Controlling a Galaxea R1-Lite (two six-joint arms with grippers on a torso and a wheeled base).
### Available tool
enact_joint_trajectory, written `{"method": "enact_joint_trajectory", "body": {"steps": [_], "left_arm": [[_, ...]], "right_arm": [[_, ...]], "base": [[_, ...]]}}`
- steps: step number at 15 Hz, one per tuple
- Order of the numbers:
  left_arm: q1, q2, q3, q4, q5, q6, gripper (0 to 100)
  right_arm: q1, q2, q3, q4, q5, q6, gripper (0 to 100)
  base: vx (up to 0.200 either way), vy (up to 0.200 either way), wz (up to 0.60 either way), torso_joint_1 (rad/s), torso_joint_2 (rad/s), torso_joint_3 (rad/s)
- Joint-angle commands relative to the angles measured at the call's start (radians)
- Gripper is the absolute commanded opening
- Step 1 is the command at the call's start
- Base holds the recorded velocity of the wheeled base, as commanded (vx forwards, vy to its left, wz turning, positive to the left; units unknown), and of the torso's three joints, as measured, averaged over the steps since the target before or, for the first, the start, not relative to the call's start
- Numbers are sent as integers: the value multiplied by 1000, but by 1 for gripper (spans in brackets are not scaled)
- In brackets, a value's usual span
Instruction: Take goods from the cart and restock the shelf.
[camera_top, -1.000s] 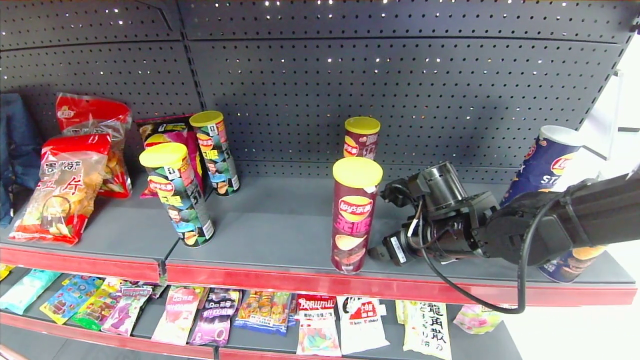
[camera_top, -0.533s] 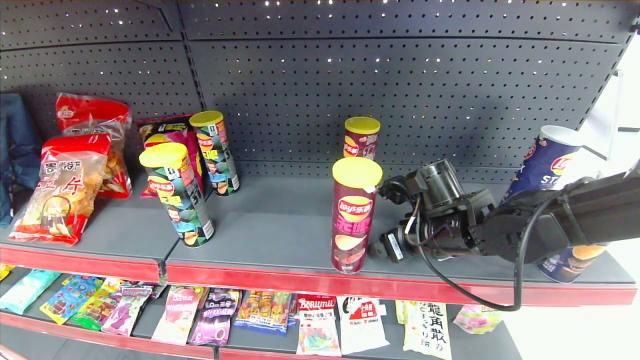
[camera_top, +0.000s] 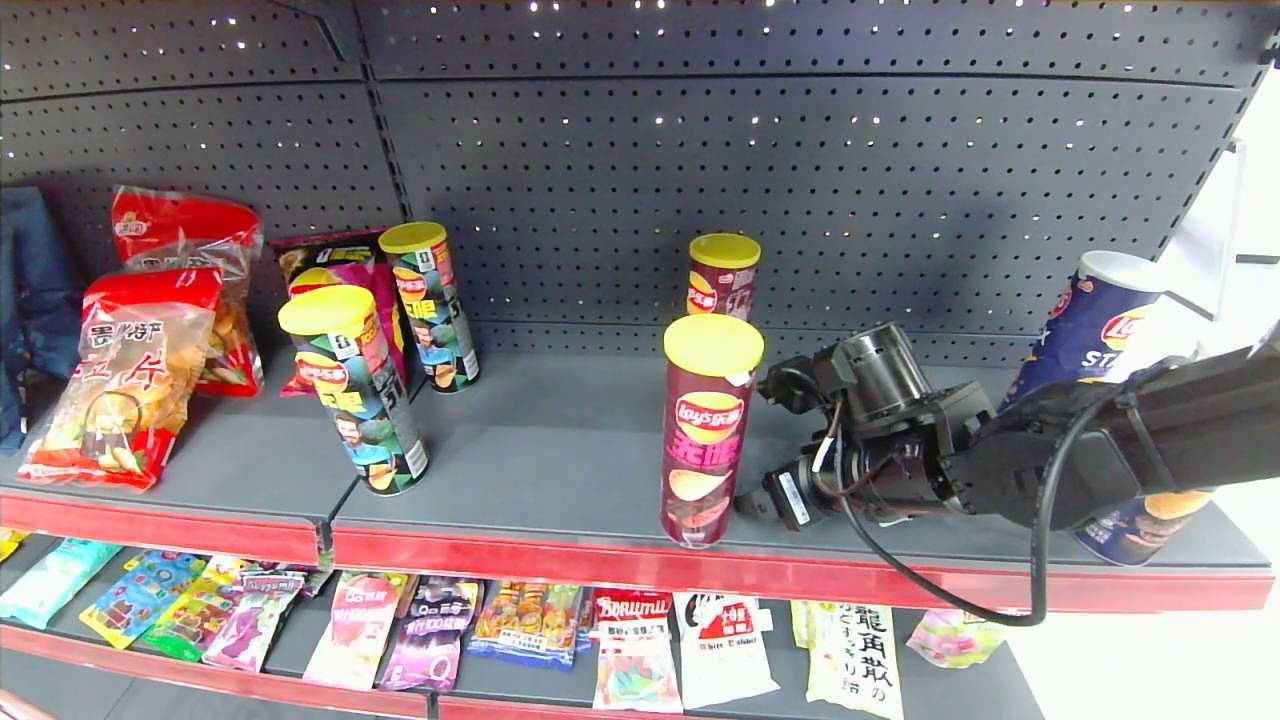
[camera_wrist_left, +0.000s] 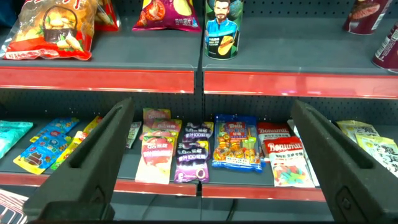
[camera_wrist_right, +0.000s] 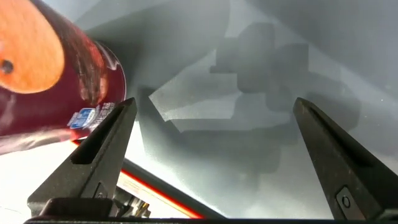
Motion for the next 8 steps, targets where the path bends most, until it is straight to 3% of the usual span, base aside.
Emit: {"method": "enact_joint_trajectory", "body": {"steps": [1, 8], "left_arm": [[0, 0, 0, 0, 0, 0, 100], [0, 0, 0, 0, 0, 0, 100]], "right_arm": [[5, -4, 1, -4, 2, 0, 100], [17, -2, -2, -6, 2, 0, 100]], "base": [[0, 0, 0, 0, 0, 0], [0, 0, 0, 0, 0, 0]]}}
